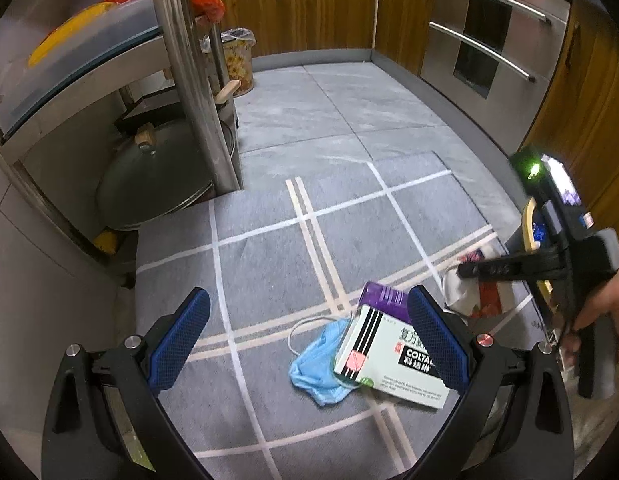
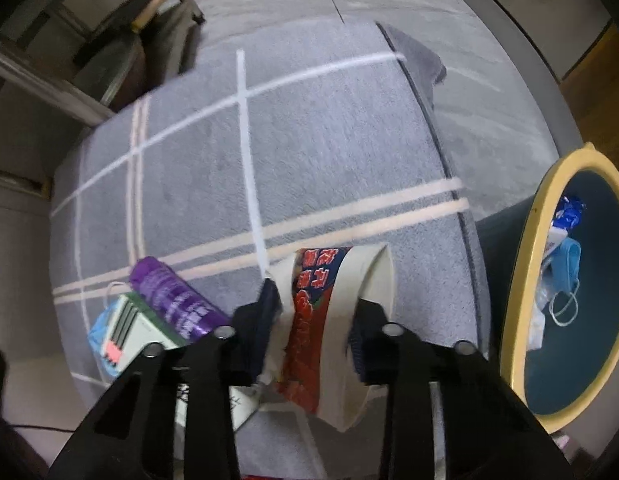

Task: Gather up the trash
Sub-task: 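Lower the right gripper onto the red-and-white paper cup and close it, then grasp the white medicine box with the left gripper while the right holds the cup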

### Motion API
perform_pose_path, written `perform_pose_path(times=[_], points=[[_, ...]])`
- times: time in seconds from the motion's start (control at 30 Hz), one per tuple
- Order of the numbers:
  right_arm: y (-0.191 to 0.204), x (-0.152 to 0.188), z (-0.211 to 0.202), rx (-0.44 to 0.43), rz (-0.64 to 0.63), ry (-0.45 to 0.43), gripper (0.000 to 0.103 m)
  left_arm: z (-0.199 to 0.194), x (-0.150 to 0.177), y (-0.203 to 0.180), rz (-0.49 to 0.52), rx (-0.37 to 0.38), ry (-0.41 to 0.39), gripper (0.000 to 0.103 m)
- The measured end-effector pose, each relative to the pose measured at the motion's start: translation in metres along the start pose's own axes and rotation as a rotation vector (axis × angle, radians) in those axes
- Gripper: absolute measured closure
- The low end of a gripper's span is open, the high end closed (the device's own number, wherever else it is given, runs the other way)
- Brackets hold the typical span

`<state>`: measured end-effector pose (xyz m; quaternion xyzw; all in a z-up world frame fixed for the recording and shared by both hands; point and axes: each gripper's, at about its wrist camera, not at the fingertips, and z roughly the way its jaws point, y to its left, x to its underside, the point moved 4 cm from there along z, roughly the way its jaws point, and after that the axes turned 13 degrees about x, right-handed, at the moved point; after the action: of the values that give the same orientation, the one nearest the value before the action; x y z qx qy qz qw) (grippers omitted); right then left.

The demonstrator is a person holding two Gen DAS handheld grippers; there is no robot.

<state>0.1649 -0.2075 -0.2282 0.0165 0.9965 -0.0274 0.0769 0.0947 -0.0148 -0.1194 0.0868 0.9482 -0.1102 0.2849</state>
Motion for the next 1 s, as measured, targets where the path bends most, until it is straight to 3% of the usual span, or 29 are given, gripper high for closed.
perform_pose_path(times=[0.23, 0.37, 0.53, 0.67, 0.87, 1.0], points=[[-0.007, 0.0, -0.02, -0.033, 0.014, -0.056, 0.086, 0.007, 0.015, -0.01, 0.004, 0.008, 0.048, 0.006], [-0.008, -0.004, -0.046, -0.064, 0.015, -0.124, 0.086, 0.013, 0.026, -0.013, -0.057, 0.031, 0.069, 0.006], [-0.001, -0.009, -0.078, -0.029, -0.063, -0.259, 0.086, 0.026, 0.044, -0.018, -0.162, -0.021, 0.081, 0.006], [-0.007, -0.009, -0.092, -0.035, -0.073, -0.3, 0.086, 0.034, 0.052, -0.029, -0.21, -0.068, 0.051, 0.006], [-0.046, 0.005, -0.14, -0.116, -0.02, -0.404, 0.086, 0.053, 0.067, -0.047, -0.319, -0.095, 0.057, 0.006], [-0.061, 0.014, -0.151, -0.108, -0.038, -0.454, 0.086, 0.071, 0.076, -0.06, -0.348, -0.114, 0.087, 0.006]])
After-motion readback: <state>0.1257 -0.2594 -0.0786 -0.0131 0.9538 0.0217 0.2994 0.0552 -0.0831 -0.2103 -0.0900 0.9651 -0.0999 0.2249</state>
